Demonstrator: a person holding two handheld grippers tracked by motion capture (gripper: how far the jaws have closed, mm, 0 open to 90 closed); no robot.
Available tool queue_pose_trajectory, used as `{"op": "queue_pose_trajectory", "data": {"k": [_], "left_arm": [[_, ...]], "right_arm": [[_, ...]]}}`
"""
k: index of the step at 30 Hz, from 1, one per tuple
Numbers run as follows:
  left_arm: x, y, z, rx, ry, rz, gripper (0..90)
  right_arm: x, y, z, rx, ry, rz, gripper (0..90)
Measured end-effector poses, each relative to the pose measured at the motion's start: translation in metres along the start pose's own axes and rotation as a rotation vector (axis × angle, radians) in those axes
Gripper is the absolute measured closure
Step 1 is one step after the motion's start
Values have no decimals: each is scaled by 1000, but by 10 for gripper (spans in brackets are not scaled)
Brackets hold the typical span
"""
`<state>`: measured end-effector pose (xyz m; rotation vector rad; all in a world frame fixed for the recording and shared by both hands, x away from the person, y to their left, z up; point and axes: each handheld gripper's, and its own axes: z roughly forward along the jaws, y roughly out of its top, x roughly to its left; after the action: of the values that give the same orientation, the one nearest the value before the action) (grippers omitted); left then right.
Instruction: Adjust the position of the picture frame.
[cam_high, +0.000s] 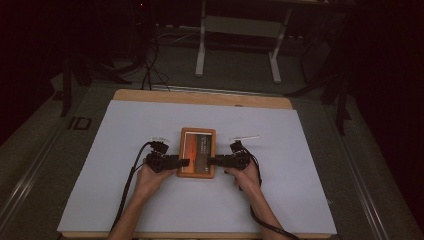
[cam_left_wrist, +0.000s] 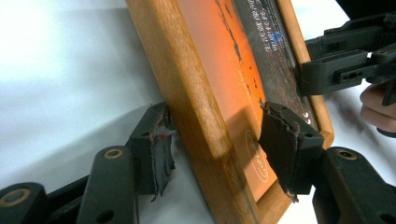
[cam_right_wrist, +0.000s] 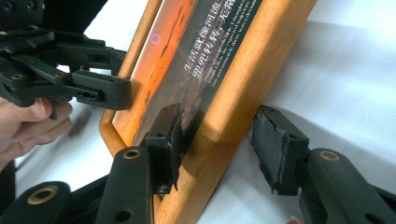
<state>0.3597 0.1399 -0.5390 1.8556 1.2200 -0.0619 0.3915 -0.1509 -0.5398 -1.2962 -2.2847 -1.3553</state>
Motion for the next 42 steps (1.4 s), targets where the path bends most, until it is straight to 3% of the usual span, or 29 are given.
{"op": "queue_pose_trajectory", "data": {"k": [25,42], "left_arm": [[-31,-15,0,20,9,18,489],[-31,-20,1,23,-18,-11,489]], "right_arm": [[9,-23,-27,-17,-23,24,578],[9,-29,-28,-8,-20,41,561]]}}
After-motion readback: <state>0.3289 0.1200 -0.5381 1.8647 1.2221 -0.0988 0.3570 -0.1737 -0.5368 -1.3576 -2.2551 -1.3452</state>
